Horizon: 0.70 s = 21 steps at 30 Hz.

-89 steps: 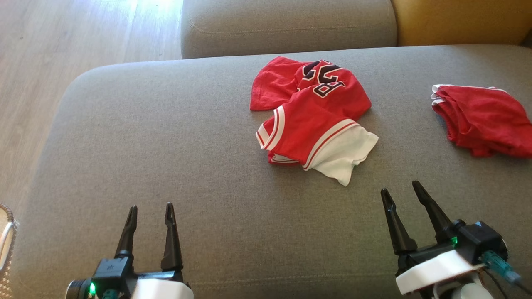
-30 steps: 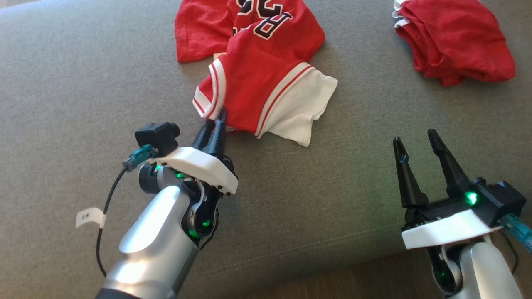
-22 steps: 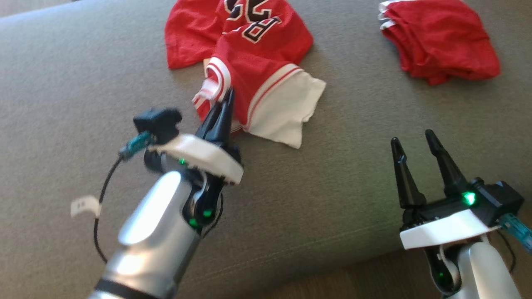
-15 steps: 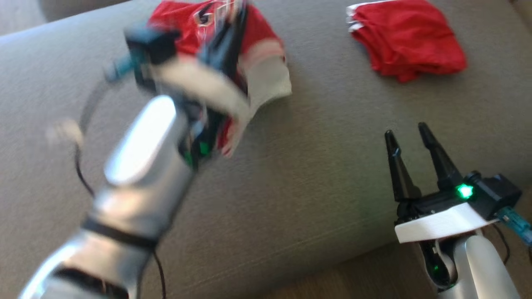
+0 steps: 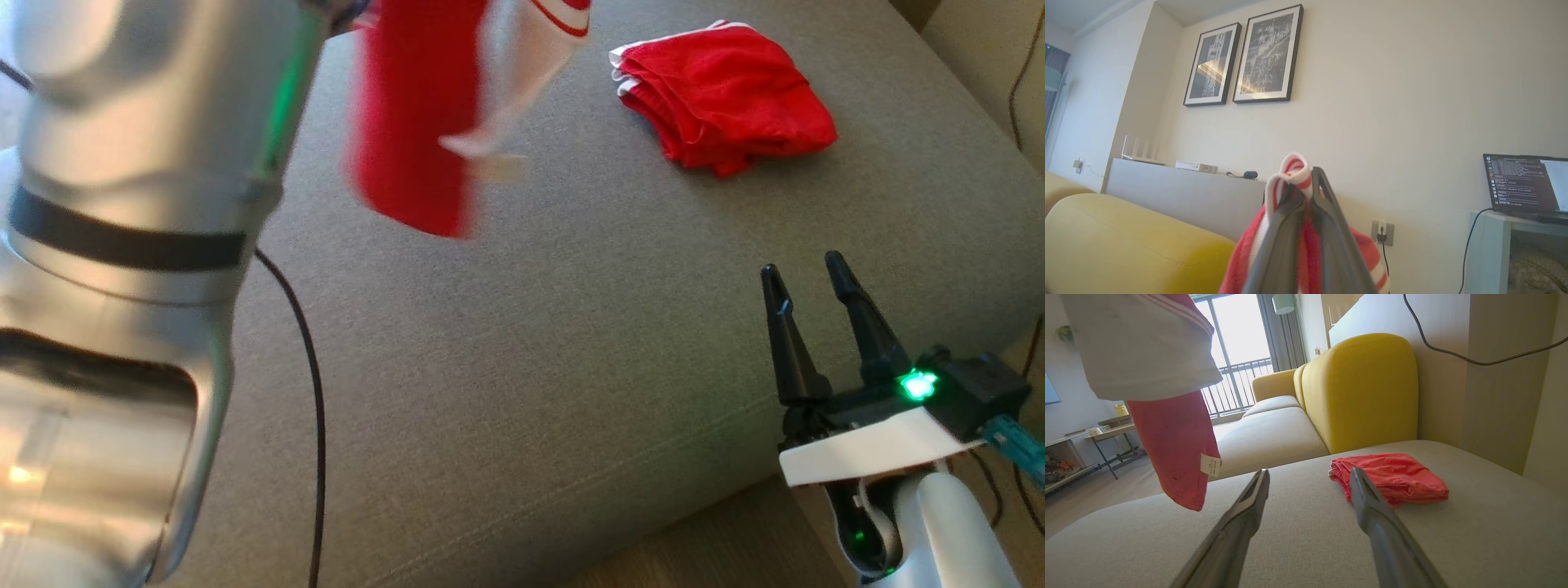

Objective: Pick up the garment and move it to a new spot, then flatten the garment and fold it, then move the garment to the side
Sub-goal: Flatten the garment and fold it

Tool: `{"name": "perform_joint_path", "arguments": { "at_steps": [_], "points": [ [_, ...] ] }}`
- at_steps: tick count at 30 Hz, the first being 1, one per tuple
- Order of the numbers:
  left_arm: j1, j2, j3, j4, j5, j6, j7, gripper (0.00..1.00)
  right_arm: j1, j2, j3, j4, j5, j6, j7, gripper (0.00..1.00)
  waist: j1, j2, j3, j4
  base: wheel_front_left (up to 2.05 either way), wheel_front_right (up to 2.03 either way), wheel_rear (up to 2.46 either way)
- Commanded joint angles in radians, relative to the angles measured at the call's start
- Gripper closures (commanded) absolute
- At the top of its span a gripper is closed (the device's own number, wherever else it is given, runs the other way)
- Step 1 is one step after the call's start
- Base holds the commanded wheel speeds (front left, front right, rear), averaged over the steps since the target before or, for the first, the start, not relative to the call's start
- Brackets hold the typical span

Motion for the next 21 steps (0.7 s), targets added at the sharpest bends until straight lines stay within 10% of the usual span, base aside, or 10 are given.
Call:
{"name": "perform_joint_path", "arguments": {
  "at_steps": [1,21],
  "points": [
    [-0.048,0.034,0.053,-0.024,-0.028,-0.005,-0.004,1.00,-0.018,-0.003,0.013,-0.039,0.005,0.000,-0.009,0.00,0.0000,0.0000,-0.004,0.011,0.00,0.00,0.00],
    [0.605,0.372,0.232,0.090,-0.084,0.117,-0.063,1.00,-0.011,-0.003,-0.018,-0.058,-0.061,0.000,-0.009,0.00,0.0000,0.0000,0.076,0.160,0.00,0.00,0.00]
  ]
}}
